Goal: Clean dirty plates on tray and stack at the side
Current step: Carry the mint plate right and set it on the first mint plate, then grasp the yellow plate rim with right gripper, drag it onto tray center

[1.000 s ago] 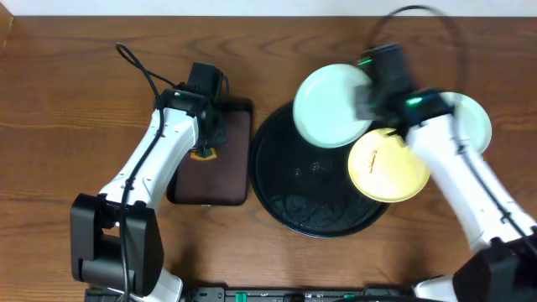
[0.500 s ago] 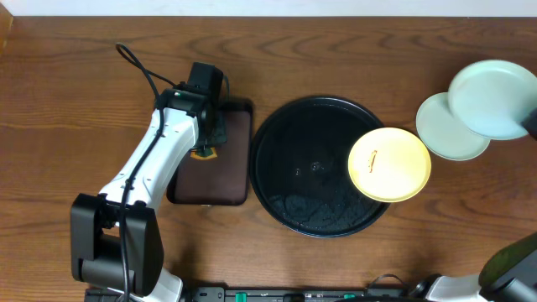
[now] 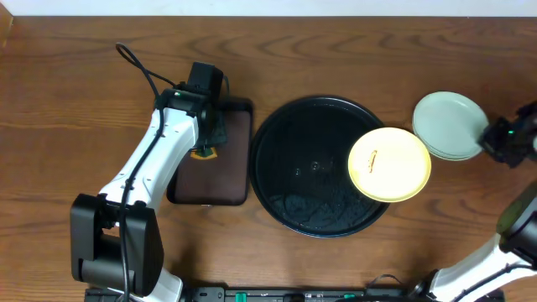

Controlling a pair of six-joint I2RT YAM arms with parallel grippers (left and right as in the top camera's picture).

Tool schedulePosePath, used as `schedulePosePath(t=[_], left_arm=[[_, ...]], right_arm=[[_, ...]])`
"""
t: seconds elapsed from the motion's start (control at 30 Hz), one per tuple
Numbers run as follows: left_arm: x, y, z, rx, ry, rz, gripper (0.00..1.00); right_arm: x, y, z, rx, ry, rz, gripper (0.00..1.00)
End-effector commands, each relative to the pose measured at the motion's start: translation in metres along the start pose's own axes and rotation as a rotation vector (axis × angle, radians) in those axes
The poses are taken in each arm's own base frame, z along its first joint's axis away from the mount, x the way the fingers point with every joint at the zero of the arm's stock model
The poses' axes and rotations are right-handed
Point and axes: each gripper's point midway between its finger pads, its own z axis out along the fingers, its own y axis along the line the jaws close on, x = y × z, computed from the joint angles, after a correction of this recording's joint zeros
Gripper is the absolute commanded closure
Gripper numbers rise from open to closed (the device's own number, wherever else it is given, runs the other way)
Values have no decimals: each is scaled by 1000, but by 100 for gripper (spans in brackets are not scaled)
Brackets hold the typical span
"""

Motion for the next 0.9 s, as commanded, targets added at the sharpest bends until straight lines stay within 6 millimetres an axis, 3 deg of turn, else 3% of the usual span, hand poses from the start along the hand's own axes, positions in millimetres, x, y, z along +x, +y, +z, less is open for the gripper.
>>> schedulePosePath(t=[0.0,0.1,0.2,0.3,0.43,0.6,0.73,0.8,0.87], left_arm=[[3,1,3,-7,11,11,91],[3,1,3,-7,11,11,92],[3,1,3,-7,11,11,92],[4,2,3,-8,15,12,92],[6,2,3,-11,21,13,92],[6,2,3,-11,21,13,92],[8,-3,3,21,35,13,92],[8,-4,3,27,37,13,92],[8,-4,3,27,37,13,92]], right_arm=[[-6,27,-16,-50,-31,-59,68],[-16,41,-56,-61,-83,-92,65],[-15,56,-117,-66,-134,-114,60],[22,60,-180,-25,-128,-141,60],[68,44,-214,127,-118,-177,64],[108,49,-205,133,-79,-242,68],[130,43,-166,141,-15,-238,68],[145,52,-141,63,44,-240,69],[146,53,-124,60,37,-257,72]])
